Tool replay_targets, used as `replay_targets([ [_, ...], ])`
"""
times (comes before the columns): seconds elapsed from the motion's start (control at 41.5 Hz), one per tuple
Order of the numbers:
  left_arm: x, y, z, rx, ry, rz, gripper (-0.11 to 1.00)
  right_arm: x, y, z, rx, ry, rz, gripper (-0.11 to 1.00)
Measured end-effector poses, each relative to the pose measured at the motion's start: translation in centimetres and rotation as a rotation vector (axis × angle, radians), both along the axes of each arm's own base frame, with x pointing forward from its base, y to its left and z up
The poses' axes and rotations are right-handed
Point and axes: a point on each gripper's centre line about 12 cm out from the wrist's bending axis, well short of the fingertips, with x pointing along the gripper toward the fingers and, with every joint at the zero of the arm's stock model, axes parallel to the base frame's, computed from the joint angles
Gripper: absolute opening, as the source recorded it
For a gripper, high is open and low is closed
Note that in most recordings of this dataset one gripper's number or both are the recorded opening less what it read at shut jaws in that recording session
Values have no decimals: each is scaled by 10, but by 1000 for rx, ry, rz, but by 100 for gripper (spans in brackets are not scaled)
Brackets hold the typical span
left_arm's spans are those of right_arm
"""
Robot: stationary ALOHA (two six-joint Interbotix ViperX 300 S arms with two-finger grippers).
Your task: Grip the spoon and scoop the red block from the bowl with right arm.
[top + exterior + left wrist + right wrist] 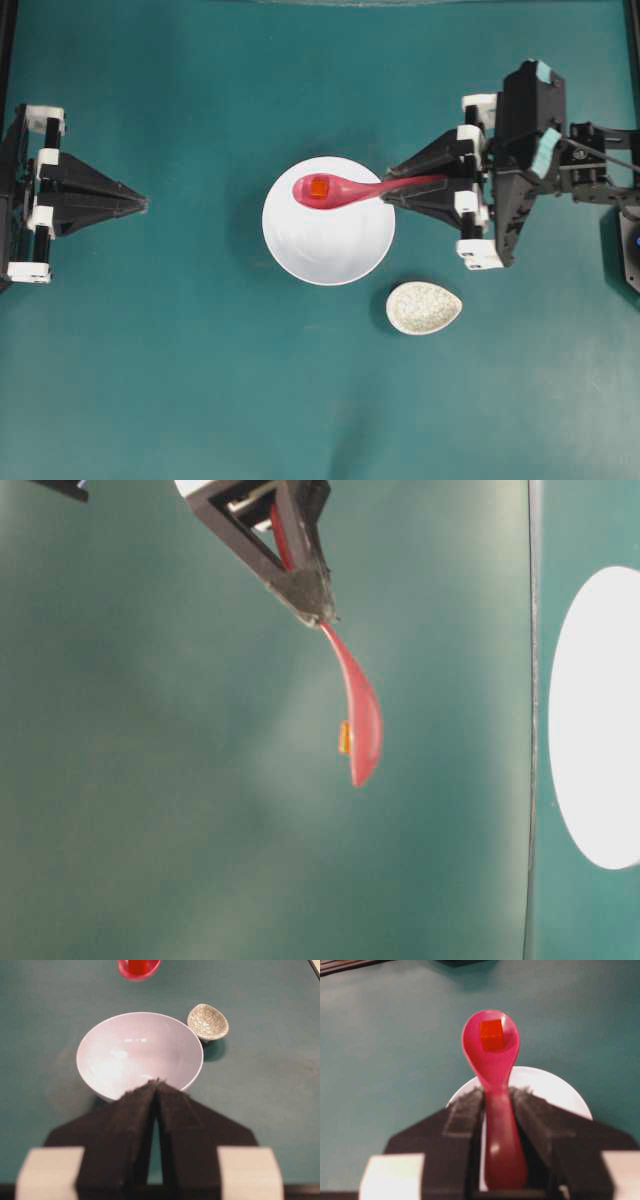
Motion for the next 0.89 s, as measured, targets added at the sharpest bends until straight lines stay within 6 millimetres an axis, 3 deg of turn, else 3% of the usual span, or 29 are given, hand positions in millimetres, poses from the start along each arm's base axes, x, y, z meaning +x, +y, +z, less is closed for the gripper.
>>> replay_targets([
  [0.891,0,0,2,-2,-14,0,0,-8,1,8,-1,-10,7,25],
])
